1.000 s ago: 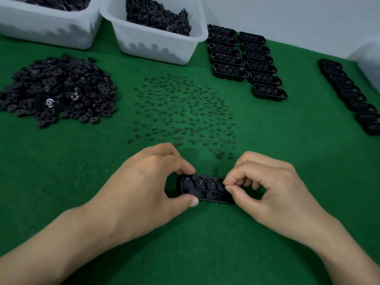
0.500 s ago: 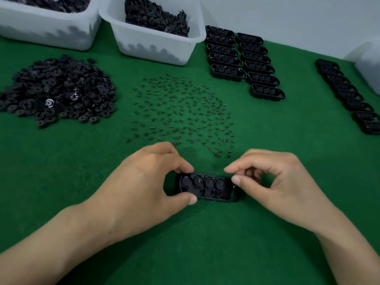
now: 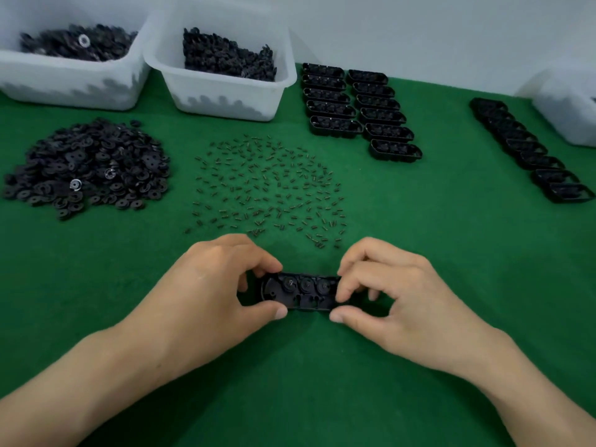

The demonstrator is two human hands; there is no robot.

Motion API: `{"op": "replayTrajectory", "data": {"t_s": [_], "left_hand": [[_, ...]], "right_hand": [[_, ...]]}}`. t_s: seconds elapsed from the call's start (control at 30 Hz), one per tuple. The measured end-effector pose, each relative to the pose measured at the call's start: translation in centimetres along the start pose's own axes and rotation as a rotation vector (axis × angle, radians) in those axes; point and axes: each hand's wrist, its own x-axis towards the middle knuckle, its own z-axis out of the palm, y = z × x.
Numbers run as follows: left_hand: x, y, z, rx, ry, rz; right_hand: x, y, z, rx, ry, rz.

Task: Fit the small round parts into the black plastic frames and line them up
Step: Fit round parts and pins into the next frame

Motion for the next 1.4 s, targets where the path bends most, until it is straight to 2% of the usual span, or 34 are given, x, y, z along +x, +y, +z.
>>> {"op": "replayTrajectory", "data": {"t_s": [0.13,0.27,0.4,0.6,0.77,0.9,1.13,1.4], "left_hand": [[0.5,1.2,-0.2,-0.088,0.03,-0.074],[3.5,3.2,-0.4,-0.282,0.041,-0.119],[8.7,4.8,0.0,-0.42,-0.014,-0.171],[17.5,6.6,1.0,-0.762,-0.101,-0.291],[27.0,7.8,0.6,-1.047,-0.179,-0.347],[34.3,8.3,0.2,-1.213,-0.347,-0.39],[42.0,8.0,0.9,-1.338,-0.292,-0.387],[43.9,7.2,3.0,-1.393,-0.309,-0.406]], "right_hand": [[0.0,0.6,-0.4,0.011,0.051,-0.029],[0.8,2.9,-2.6,-0.018,0.193,-0.023],[2.3,6.3,-5.1,-0.028,0.315,0.049],[5.2,12.3,-8.7,-0.114,0.477,0.103],[10.1,18.1,-12.4,-0.106,0.602,0.219],[14.7,23.2,-14.6,-0.129,0.646,0.336],[20.9,29.3,-15.8,-0.168,0.66,0.424],[23.1,31.3,-15.7,-0.199,0.659,0.44]]}}
